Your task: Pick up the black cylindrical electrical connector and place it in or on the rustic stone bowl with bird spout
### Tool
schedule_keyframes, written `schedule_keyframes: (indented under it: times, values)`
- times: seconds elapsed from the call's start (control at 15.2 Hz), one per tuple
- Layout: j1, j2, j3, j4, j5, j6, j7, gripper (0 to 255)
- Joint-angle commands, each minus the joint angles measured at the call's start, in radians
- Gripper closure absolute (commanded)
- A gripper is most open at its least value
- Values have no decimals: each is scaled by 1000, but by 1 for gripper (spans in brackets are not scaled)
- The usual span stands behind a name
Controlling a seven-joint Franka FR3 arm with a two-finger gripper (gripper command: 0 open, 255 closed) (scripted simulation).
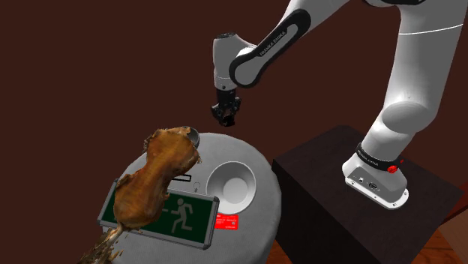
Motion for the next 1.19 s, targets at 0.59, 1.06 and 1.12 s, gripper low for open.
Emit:
schedule_keyframes:
  times: [0.59, 1.06, 1.12]
  values:
    - [136, 259, -26, 435, -82, -196, 90, 255]
    - [298, 575, -64, 989, -126, -430, 103, 255]
    - [349, 681, -76, 1186, -133, -514, 91, 255]
